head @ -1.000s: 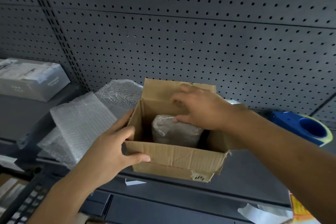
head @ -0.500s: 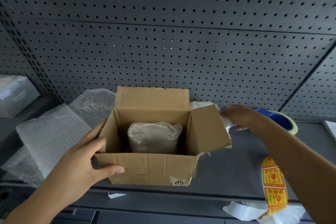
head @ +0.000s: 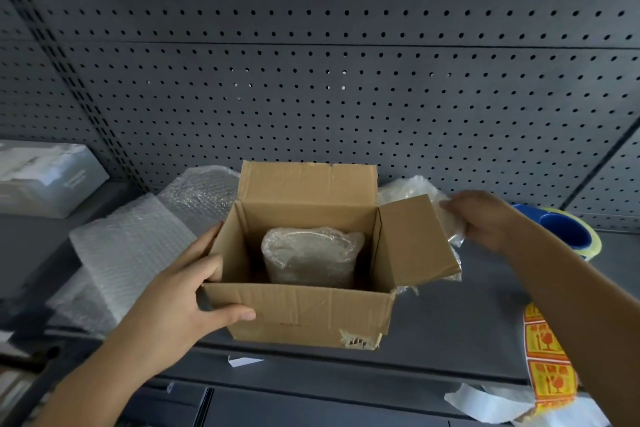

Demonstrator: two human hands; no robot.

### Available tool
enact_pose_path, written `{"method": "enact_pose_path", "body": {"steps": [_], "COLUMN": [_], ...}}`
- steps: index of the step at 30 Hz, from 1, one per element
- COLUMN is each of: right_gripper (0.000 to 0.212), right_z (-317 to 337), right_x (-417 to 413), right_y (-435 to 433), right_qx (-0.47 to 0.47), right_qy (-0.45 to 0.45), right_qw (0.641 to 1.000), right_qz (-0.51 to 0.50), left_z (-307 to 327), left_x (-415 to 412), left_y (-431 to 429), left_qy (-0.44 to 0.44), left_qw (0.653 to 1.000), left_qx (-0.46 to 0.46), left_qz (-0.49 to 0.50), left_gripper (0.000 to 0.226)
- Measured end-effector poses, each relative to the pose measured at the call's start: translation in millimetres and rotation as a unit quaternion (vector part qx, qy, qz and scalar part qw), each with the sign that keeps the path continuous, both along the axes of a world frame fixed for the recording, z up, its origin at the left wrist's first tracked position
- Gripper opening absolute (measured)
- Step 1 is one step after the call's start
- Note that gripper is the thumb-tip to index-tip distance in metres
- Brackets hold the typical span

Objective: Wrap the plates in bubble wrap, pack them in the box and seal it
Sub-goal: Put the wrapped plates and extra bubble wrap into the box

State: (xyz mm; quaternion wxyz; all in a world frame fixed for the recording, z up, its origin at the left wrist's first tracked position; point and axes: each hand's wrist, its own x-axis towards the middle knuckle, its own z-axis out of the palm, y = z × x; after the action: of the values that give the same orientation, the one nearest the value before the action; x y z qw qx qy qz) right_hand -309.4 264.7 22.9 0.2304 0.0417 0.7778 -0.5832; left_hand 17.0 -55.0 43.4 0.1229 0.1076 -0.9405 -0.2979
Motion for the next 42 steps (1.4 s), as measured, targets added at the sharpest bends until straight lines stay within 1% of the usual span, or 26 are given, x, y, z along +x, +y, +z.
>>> {"method": "enact_pose_path", "body": {"steps": [2,4,8,10,12,14,16,17,18,19,20,21,22,24,25,26,27,28,30,33,35,37,39,42], "right_gripper": [0.01,0.012,0.014,0.011,0.016,0.006,0.007,0.016,0.033,0.044,0.042,0.029,0.02,0.024,0.02,0.012,0.007,0.006,0.008,0.008,0.006,0.008,0.01,0.011], "right_z": [10.1,23.6,58.8,77.9,95.6,113.2,123.6,125.2,123.0,123.8,126.4,135.0,145.8,162.2,168.3,169.8,169.2,165.6,155.5,129.2,111.5,102.9,102.2,102.8], "right_x": [0.2,4.3,2.3,-2.6,-6.1,1.3,-0.1,-0.2,-8.4,-9.0,-6.1,8.0,26.0,58.0,75.3,86.1,102.1,117.1,148.6,168.0,168.5,163.9,155.2,146.4], "right_y": [3.4,6.9,22.2,33.5,39.9,36.1,30.9,30.9,35.8,37.6,37.7,34.3,24.6,0.0,-11.9,-22.9,-35.1,-46.6,-67.7,-89.4,-100.0,-104.7,-105.0,-99.8], "right_qx": [-0.02,-0.02,0.052,0.058,-0.002,-0.08,-0.108,-0.117,-0.125,-0.132,-0.146,-0.164,-0.176,-0.177,-0.183,-0.163,-0.121,-0.065,0.017,0.056,0.073,0.081,0.106,0.13], "right_qy": [0.02,0.062,0.199,0.234,0.255,0.27,0.265,0.257,0.255,0.258,0.261,0.275,0.284,0.317,0.339,0.37,0.411,0.454,0.501,0.481,0.481,0.492,0.506,0.505], "right_qw": [1.0,0.998,0.978,0.97,0.966,0.957,0.956,0.959,0.958,0.956,0.954,0.947,0.943,0.932,0.922,0.913,0.901,0.885,0.854,0.838,0.819,0.805,0.794,0.791], "right_qz": [0.003,0.026,-0.017,-0.038,-0.052,-0.061,-0.061,-0.039,-0.038,-0.038,-0.027,-0.017,-0.002,0.008,0.034,0.053,0.064,0.076,0.139,0.253,0.303,0.321,0.32,0.32], "left_z": [1.2,1.9,4.0,5.0,6.0,6.2,6.1,6.3,6.7,7.4,7.8,8.1,7.9,6.7,6.1,5.5,5.1,5.1,3.9,-0.5,-1.7,-2.9,-4.0,-2.5], "left_x": [-0.2,-0.3,-0.2,0.2,1.2,2.2,3.1,3.5,3.6,3.7,3.3,2.8,2.3,1.6,1.7,2.0,2.3,2.5,2.0,1.1,1.1,0.8,1.0,2.4], "left_y": [0.9,1.5,2.4,3.0,3.6,3.5,3.3,3.4,4.1,4.8,5.3,5.8,5.8,4.7,4.0,3.5,3.1,3.0,2.1,-0.6,-1.6,-2.3,-3.3,-3.2], "left_qy": [-0.006,-0.009,-0.011,-0.007,-0.007,-0.006,-0.004,-0.005,-0.007,-0.009,-0.009,-0.008,-0.007,-0.005,-0.006,-0.008,-0.01,-0.012,-0.011,-0.003,-0.002,0.001,0.002,-0.005], "left_qw": [1.0,1.0,1.0,1.0,1.0,1.0,1.0,1.0,1.0,1.0,1.0,1.0,1.0,1.0,1.0,1.0,1.0,1.0,1.0,1.0,1.0,0.999,0.999,1.0], "left_qx": [-0.005,-0.007,-0.015,-0.015,-0.012,-0.012,-0.012,-0.012,-0.011,-0.01,-0.01,-0.013,-0.015,-0.021,-0.025,-0.027,-0.029,-0.028,-0.02,-0.003,0.003,0.008,0.003,0.002], "left_qz": [0.001,-0.002,-0.004,-0.007,-0.008,-0.008,-0.005,-0.001,0.001,0.001,0.0,-0.003,-0.006,-0.009,-0.008,-0.007,-0.007,-0.006,-0.005,-0.013,-0.024,-0.031,-0.032,-0.027], "left_gripper": [0.062,0.062,0.062,0.062,0.06,0.059,0.059,0.06,0.061,0.062,0.061,0.061,0.061,0.061,0.061,0.061,0.062,0.062,0.061,0.06,0.067,0.072,0.071,0.062]}}
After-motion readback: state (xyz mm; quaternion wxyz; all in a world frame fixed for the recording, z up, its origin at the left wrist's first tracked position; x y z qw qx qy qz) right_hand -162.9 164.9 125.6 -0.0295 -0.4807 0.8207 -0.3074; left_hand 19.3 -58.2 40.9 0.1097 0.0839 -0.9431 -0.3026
